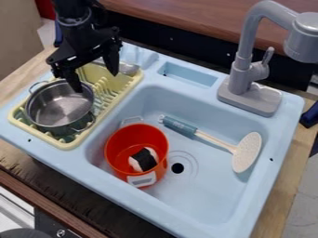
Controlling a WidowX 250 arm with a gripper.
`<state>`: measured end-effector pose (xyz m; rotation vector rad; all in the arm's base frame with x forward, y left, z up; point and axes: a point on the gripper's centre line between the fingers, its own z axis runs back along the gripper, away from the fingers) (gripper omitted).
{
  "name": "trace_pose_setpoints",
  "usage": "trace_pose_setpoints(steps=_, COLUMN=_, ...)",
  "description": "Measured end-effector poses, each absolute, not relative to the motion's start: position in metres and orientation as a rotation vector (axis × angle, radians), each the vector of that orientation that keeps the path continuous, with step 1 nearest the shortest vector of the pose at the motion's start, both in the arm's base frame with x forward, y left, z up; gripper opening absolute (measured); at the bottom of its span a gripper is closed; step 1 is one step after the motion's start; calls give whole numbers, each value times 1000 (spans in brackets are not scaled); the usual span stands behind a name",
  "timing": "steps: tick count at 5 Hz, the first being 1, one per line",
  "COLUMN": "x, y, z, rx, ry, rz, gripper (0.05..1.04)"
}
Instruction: Moved the silver pot from the plate tray to beside the faucet
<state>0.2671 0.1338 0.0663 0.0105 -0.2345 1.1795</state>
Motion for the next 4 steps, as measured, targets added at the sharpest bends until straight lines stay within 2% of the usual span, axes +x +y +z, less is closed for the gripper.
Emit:
trace_pose_setpoints(steps=1, x=267, y=138, z=62, rx=27, ry=-235, rz=1245, gripper=996)
trace_pose_setpoints(steps=2, x=265, y=147, z=52, rx=36, ry=-179, rz=1328, gripper=996)
trace_pose_setpoints(steps=3, x=264, y=150, z=44, rx=34, ry=-173, rz=1394, gripper=982)
trace_pose_setpoints(steps=4, x=263, y=153, z=35, rx=57, ry=-172, rz=1425, gripper=865)
